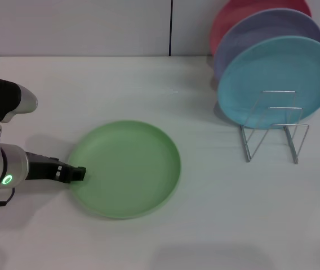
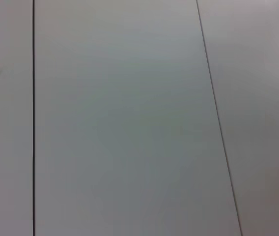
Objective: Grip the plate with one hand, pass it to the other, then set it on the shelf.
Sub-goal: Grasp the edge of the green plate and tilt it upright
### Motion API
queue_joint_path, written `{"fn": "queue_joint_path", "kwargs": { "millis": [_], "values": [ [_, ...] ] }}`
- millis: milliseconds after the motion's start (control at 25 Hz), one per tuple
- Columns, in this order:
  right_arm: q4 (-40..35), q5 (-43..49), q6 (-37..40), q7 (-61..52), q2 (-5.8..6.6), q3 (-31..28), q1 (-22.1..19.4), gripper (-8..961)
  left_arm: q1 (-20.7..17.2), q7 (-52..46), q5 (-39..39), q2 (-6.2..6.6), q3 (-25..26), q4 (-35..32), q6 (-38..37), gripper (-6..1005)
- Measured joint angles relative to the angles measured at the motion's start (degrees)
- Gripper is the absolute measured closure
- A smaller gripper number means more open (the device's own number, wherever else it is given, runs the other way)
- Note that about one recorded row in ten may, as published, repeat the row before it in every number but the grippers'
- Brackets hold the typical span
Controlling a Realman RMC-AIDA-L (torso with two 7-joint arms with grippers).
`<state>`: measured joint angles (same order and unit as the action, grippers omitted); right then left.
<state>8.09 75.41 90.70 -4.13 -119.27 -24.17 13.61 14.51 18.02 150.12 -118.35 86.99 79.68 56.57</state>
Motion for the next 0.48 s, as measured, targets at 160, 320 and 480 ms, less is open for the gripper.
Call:
{"fn": "queue_joint_path", "kwargs": {
  "millis": [160, 320, 480],
  "values": [
    [0.00, 0.00, 0.00, 0.00, 0.00, 0.00, 0.01, 156, 0.01, 0.00, 0.00, -0.03, 0.09, 0.03, 0.11, 324],
    [0.05, 0.00, 0.01, 0.00, 0.00, 0.00, 0.01, 156, 0.03, 0.00, -0.01, -0.04, 0.11, 0.09, 0.15, 323],
    [0.09, 0.00, 0.12, 0.00, 0.00, 0.02, 0.02, 156, 0.09, -0.01, -0.25, -0.04, 0.11, 0.06, 0.31, 344]
  ]
}}
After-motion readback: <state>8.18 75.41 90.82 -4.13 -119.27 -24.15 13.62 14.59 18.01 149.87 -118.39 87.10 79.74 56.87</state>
